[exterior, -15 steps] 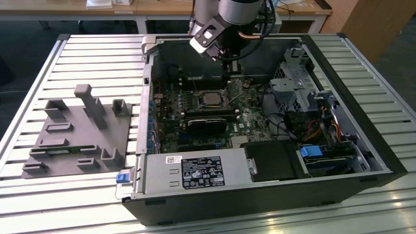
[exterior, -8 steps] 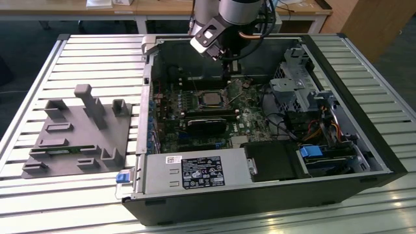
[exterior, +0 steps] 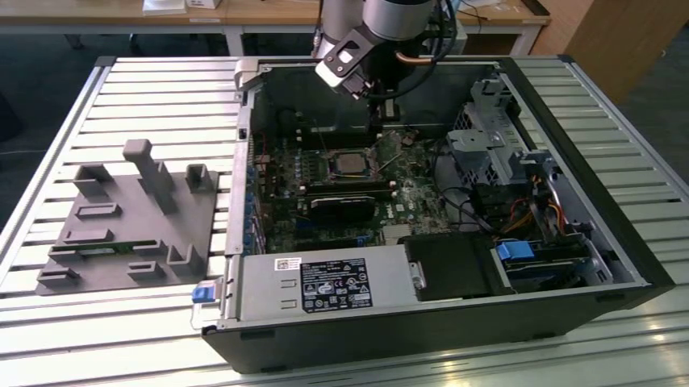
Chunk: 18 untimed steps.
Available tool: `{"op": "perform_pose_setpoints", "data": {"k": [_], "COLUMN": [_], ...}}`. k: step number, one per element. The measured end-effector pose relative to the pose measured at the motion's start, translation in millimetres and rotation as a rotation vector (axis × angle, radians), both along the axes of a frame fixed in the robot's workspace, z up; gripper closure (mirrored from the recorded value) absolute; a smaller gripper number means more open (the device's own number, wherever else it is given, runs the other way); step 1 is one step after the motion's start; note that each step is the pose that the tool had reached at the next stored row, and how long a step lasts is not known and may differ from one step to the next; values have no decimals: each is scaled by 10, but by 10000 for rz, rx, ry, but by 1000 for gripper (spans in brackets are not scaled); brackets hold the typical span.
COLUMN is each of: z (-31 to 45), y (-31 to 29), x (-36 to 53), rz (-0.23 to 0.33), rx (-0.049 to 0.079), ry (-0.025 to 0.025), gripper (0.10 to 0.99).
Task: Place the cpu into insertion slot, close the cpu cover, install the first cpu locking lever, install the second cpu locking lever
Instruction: 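Close the cpu cover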
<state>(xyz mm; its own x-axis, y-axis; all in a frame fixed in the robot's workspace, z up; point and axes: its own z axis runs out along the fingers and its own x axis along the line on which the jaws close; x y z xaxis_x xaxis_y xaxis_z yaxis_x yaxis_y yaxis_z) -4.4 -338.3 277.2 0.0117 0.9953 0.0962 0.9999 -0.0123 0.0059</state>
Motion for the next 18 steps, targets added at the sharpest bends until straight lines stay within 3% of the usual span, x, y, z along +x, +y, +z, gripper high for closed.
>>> {"op": "perform_pose_setpoints", "data": {"k": [10, 18], "z": [-14, -45], "y": [43, 60], "x": [23, 163], "rz": [0, 1], "rx": [0, 0], "ry": [0, 0], "gripper": [980, 980]}}
